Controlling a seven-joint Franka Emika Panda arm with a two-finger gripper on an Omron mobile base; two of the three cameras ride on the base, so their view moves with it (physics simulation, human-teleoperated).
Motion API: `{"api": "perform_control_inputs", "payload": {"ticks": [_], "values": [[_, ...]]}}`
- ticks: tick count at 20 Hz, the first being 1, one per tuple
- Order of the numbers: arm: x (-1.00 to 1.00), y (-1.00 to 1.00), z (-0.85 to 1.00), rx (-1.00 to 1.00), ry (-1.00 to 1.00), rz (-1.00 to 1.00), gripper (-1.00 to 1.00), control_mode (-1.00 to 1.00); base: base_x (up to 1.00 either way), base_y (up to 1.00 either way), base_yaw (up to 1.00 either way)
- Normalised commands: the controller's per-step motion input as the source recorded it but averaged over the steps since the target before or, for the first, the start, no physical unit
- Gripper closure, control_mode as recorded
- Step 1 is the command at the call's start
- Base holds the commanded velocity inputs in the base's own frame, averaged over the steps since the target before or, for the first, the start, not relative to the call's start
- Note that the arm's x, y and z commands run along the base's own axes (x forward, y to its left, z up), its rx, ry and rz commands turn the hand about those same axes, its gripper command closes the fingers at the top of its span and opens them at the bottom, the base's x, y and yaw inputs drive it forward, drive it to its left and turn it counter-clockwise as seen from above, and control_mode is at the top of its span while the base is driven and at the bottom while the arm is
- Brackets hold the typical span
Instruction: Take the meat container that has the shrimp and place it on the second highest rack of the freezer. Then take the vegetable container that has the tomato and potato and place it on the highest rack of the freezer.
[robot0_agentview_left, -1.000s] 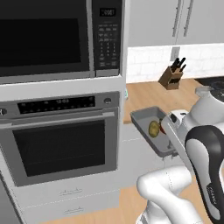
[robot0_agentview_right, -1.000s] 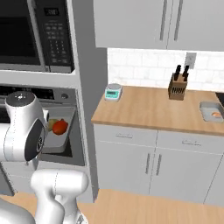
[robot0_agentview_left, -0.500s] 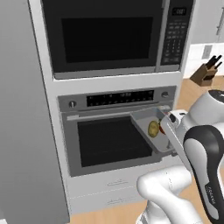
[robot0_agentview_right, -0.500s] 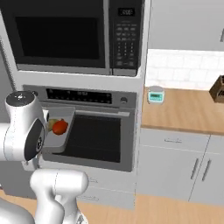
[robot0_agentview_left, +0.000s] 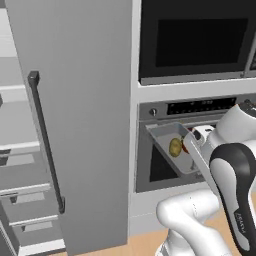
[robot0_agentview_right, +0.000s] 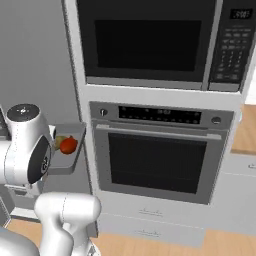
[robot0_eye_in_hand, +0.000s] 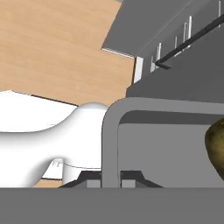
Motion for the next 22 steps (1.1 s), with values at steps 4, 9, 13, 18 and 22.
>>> {"api": "perform_control_inputs", "payload": {"ticks": [4, 9, 13, 18, 22], "values": [[0.0, 0.0, 0.0, 0.0, 0.0, 0.0, 1.0, 1.0, 0.0, 1.0, 0.0], [0.0, 0.0, 0.0, 0.0, 0.0, 0.0, 1.0, 1.0, 0.0, 1.0, 0.0], [0.0, 0.0, 0.0, 0.0, 0.0, 0.0, 1.0, 1.0, 0.0, 1.0, 0.0], [0.0, 0.0, 0.0, 0.0, 0.0, 0.0, 1.0, 1.0, 0.07, 0.78, 0.01], [0.0, 0.0, 0.0, 0.0, 0.0, 0.0, 1.0, 1.0, 0.13, 0.0, 0.01]]}}
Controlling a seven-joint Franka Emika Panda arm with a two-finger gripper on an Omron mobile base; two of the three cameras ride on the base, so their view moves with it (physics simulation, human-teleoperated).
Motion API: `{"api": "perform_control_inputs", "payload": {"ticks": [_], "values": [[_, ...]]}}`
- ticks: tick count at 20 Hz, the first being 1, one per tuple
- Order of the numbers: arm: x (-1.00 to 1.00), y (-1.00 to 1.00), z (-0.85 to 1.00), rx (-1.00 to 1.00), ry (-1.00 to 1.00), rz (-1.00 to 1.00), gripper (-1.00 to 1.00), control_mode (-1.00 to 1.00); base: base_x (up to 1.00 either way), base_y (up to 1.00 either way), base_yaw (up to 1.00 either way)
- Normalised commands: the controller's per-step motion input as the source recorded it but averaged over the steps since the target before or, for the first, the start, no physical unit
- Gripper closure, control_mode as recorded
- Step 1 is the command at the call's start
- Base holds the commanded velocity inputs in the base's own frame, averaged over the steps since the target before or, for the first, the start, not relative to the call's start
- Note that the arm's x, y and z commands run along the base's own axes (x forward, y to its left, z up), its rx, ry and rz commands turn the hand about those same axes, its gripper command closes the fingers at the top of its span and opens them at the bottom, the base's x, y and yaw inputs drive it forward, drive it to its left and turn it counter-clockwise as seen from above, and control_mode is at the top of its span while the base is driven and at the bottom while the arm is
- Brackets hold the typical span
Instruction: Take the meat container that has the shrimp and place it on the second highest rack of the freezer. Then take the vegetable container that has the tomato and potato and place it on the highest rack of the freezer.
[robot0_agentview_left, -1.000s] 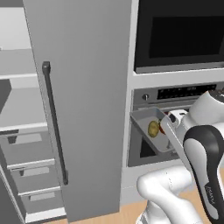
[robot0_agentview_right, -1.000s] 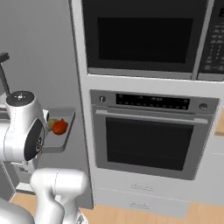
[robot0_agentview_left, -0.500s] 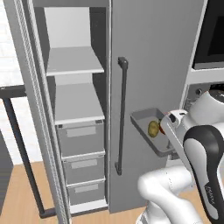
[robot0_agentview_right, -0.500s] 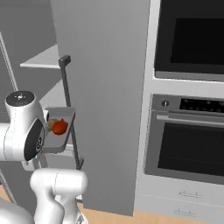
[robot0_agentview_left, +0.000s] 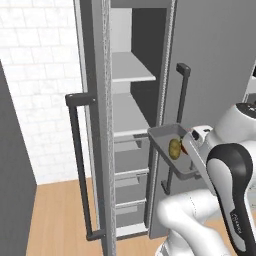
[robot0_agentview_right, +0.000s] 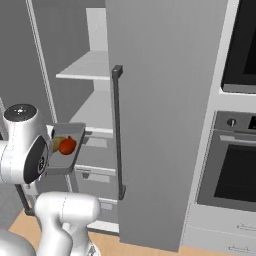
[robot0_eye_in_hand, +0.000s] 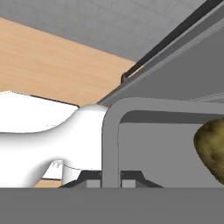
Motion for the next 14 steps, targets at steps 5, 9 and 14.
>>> {"api": "perform_control_inputs", "payload": {"ticks": [5, 9, 14], "values": [[0.0, 0.0, 0.0, 0.0, 0.0, 0.0, 1.0, 1.0, 0.21, 0.0, 0.04], [0.0, 0.0, 0.0, 0.0, 0.0, 0.0, 1.0, 1.0, 0.71, 0.04, 0.07], [0.0, 0.0, 0.0, 0.0, 0.0, 0.0, 1.0, 1.0, 0.91, 0.03, 0.1]]}}
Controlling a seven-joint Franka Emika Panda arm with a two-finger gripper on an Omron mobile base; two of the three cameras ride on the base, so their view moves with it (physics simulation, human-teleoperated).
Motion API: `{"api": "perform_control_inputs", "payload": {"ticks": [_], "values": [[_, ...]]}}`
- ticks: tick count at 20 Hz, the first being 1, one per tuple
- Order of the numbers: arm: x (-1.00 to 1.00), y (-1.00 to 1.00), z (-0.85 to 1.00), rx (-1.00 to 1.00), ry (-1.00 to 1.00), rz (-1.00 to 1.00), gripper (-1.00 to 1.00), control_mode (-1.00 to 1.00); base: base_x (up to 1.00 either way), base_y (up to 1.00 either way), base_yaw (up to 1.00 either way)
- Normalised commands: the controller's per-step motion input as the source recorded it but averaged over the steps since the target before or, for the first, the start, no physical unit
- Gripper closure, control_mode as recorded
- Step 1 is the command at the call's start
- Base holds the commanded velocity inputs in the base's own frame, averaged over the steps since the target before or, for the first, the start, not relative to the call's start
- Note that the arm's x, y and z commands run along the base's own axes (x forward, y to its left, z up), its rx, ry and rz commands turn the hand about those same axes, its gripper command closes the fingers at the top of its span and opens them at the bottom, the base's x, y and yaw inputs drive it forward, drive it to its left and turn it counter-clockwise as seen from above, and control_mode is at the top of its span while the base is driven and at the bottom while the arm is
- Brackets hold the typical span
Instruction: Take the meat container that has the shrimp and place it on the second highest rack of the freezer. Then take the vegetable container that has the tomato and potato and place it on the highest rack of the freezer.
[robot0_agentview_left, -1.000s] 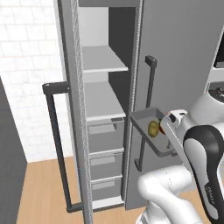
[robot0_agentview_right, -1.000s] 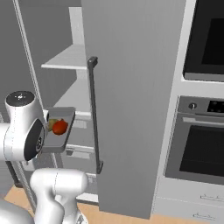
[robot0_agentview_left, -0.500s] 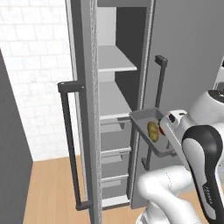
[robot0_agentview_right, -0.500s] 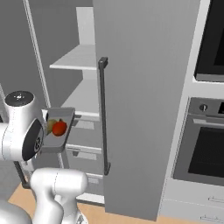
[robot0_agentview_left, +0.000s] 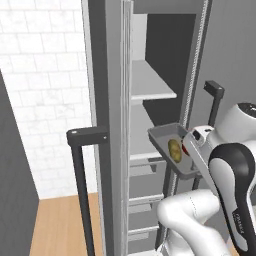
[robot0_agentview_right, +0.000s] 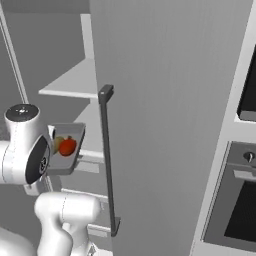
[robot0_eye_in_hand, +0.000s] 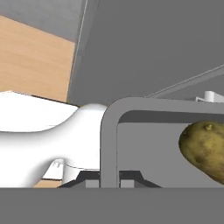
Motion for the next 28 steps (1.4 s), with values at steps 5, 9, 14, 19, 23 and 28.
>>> {"api": "perform_control_inputs", "payload": {"ticks": [5, 9, 14, 19, 23, 28], "values": [[0.0, 0.03, 0.07, -0.04, -0.21, 0.01, 1.0, -1.0, 0.07, 0.01, 0.02], [0.0, 0.08, 0.71, -0.02, -0.42, 0.03, 1.0, -1.0, 0.0, 0.0, 0.0], [0.01, 0.08, 0.98, -0.01, -0.12, 0.01, 1.0, -1.0, 0.0, 0.0, 0.0], [0.39, 0.18, 0.9, 0.0, 0.1, 0.04, 1.0, -1.0, 0.0, 0.0, 0.0], [0.94, 0.27, 0.18, 0.0, 0.13, 0.01, 1.0, -1.0, 0.0, 0.0, 0.0], [0.82, 0.34, -0.15, -0.06, 0.01, -0.01, 1.0, -1.0, 0.0, 0.0, 0.0]]}}
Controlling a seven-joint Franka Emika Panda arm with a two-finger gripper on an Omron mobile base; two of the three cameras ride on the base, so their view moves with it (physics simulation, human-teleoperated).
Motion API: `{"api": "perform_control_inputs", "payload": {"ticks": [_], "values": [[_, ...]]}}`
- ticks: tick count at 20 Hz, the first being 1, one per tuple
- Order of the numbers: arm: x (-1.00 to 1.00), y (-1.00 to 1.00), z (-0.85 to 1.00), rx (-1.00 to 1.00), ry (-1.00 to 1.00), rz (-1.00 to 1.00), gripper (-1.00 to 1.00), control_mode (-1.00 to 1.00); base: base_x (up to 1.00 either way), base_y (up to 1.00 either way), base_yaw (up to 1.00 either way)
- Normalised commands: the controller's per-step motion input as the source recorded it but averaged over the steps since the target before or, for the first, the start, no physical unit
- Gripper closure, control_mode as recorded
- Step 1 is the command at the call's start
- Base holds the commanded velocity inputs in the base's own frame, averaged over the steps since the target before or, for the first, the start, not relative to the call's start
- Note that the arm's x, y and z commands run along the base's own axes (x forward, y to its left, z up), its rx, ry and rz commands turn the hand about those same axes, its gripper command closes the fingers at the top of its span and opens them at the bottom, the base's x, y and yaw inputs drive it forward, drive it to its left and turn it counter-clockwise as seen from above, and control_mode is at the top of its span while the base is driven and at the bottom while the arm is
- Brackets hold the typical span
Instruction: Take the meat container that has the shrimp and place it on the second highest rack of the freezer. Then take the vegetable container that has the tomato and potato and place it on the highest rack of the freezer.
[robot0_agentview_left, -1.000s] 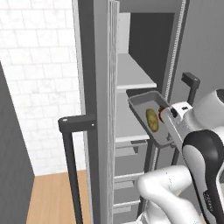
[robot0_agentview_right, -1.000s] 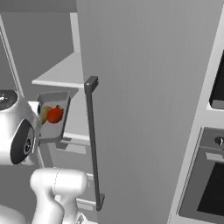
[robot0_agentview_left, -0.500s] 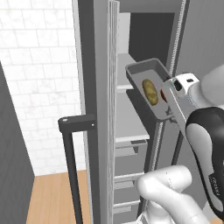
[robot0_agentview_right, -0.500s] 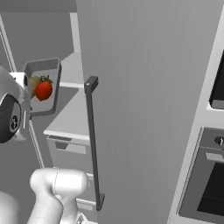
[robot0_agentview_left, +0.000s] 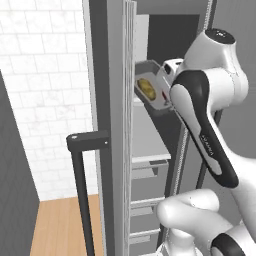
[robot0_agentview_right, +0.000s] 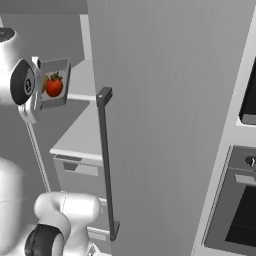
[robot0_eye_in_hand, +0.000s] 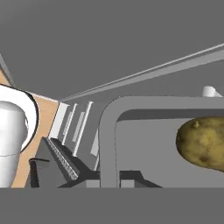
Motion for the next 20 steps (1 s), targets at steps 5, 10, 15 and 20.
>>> {"api": "perform_control_inputs", "payload": {"ticks": [5, 10, 15, 20], "values": [[0.8, 0.01, -0.41, -0.01, -0.17, 0.0, 1.0, -1.0, 0.0, 0.0, 0.0], [0.91, 0.0, -0.24, 0.0, -0.12, -0.06, 1.0, -1.0, 0.0, 0.0, 0.0], [0.8, 0.0, 0.12, 0.02, 0.11, -0.04, 1.0, -1.0, 0.0, 0.0, 0.0], [0.59, 0.0, 0.32, 0.02, 0.22, -0.03, 1.0, -1.0, 0.0, 0.0, 0.0]]}}
